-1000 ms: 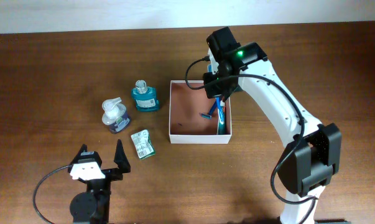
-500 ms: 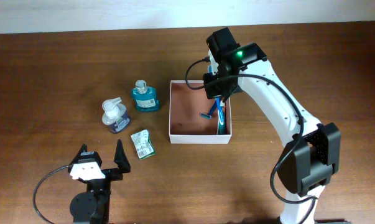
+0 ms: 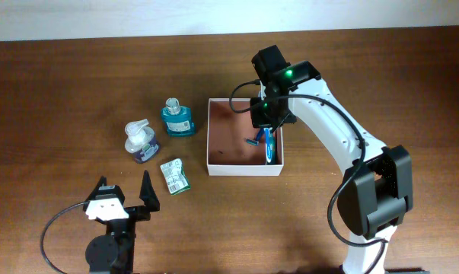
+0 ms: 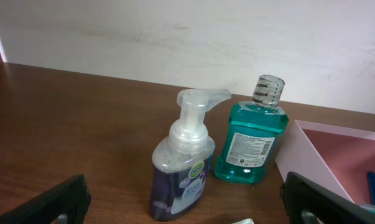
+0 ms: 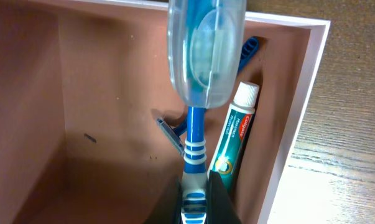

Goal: Pack container
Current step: 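Lower the toothbrush into the box and open the right gripper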

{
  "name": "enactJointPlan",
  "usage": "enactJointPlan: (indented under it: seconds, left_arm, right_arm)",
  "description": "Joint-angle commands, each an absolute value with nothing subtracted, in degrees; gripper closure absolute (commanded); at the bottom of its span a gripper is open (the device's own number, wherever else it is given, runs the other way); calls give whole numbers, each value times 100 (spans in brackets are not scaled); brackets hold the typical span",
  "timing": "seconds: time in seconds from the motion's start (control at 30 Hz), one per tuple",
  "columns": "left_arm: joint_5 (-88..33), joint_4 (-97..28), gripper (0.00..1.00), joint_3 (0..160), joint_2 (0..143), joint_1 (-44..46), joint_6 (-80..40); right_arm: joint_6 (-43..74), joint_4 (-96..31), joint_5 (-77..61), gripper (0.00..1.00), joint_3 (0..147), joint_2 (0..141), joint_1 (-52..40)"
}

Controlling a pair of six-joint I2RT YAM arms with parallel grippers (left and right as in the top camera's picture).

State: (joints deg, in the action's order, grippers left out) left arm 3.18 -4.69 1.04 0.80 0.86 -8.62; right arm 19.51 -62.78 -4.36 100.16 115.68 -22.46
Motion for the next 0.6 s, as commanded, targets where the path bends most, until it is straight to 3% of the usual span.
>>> enactJointPlan:
  seconds: [0.0, 0.57]
  left_arm:
    - [272, -456, 1, 51, 36, 58, -810]
    - [272, -456, 1, 51, 36, 58, -810]
  right_arm:
    - [2185, -6136, -388, 96, 9782, 11581, -2287]
    - [2215, -5666, -384, 95, 9225, 11581, -2285]
